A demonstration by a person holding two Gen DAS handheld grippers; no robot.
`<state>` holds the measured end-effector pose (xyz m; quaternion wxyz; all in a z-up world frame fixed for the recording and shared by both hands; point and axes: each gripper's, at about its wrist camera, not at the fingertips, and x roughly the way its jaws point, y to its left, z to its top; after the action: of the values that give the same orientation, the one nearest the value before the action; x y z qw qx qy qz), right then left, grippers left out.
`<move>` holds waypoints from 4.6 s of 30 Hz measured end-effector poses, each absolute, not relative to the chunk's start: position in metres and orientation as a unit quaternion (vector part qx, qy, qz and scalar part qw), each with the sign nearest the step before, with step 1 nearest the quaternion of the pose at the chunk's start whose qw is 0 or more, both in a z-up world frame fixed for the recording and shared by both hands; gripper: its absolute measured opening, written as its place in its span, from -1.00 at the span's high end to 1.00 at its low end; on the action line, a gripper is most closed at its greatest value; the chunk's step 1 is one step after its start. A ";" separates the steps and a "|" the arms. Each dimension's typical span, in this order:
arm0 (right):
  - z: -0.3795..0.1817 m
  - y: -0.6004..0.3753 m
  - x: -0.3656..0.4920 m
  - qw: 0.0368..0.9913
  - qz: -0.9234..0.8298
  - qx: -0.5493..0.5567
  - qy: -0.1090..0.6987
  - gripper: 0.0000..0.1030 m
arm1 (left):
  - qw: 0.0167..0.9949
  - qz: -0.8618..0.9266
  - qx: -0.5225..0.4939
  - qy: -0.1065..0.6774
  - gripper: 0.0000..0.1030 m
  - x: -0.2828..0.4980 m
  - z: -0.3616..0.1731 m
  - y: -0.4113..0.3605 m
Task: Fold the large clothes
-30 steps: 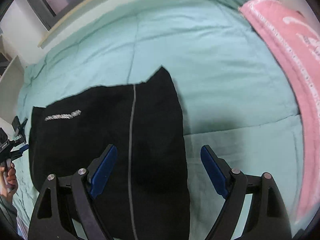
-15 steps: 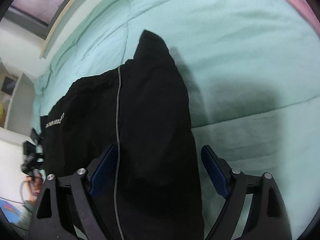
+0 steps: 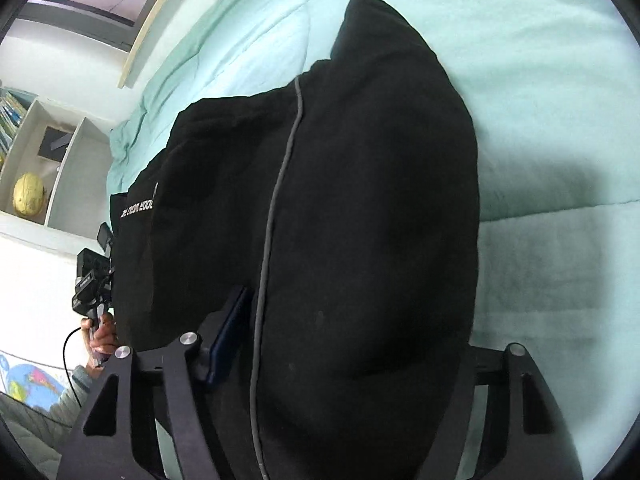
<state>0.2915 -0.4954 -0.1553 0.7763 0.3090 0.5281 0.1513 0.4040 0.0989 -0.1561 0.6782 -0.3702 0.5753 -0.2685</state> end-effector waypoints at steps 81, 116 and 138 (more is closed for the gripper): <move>-0.105 -0.256 0.089 0.894 0.039 0.011 0.446 -0.62 | 0.857 -0.191 -0.022 0.478 -0.34 0.115 -0.081 -0.018; 0.052 -0.204 -0.058 0.960 -0.020 0.043 0.277 -0.93 | 0.947 -0.043 0.023 0.318 -0.51 -0.027 0.073 -0.002; 0.029 -0.202 -0.052 0.948 -0.033 0.041 0.315 -0.93 | 0.962 0.004 0.043 0.271 -0.53 -0.046 0.079 -0.007</move>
<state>-0.0518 -0.2017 0.0290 0.9477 0.0408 0.3147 -0.0326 -0.0456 -0.0071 0.0794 0.9616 0.0426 0.2710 0.0043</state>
